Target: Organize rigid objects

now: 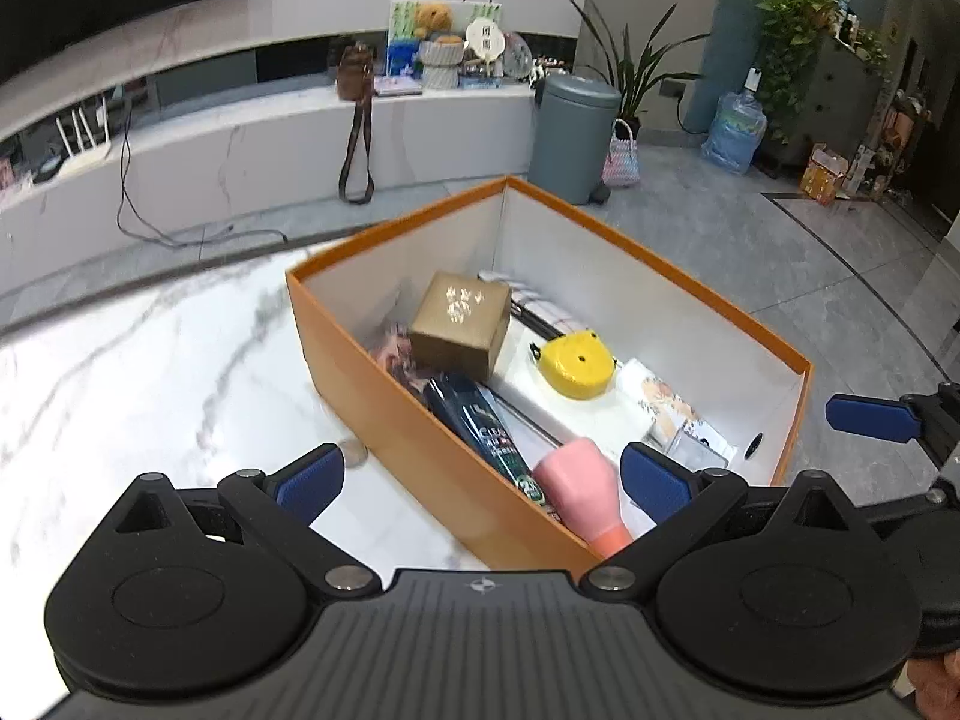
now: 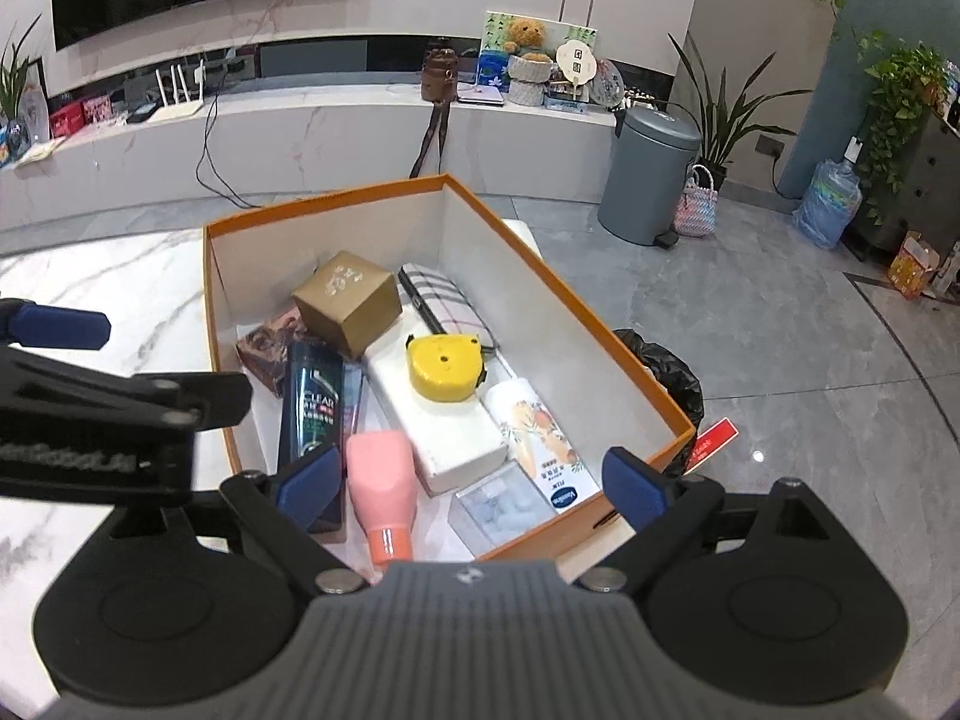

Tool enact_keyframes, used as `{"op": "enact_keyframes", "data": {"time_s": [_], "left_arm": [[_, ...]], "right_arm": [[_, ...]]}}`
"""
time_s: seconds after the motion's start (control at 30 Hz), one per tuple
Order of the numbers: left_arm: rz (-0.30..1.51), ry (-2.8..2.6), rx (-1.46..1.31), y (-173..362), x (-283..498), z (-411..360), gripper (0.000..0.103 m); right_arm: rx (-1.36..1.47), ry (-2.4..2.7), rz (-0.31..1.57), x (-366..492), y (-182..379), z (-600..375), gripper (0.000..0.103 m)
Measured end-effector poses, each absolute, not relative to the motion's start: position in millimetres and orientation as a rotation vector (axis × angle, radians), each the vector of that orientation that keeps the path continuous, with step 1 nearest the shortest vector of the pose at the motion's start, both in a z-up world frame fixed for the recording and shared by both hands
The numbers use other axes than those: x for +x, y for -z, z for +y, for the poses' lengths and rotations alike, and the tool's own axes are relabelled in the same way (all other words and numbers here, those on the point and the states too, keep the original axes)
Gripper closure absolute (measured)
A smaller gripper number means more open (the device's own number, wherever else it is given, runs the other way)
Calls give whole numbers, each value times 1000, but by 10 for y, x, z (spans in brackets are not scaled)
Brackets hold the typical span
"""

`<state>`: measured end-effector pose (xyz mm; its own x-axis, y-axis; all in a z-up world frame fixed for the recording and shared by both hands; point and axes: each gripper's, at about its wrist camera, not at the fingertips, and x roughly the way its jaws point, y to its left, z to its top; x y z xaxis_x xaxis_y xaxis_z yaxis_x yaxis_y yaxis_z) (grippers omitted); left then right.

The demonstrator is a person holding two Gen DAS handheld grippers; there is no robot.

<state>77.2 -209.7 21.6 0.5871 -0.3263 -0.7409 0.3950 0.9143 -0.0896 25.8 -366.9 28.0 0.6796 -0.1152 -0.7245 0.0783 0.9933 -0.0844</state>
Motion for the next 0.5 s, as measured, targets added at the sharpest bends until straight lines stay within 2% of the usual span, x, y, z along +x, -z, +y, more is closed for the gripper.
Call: {"op": "enact_keyframes", "data": {"time_s": [0.5], "left_arm": [[869, 414, 62, -207, 698, -2128, 0]], "right_arm": [[-56, 143, 835, 209, -225, -3691, 10]]}}
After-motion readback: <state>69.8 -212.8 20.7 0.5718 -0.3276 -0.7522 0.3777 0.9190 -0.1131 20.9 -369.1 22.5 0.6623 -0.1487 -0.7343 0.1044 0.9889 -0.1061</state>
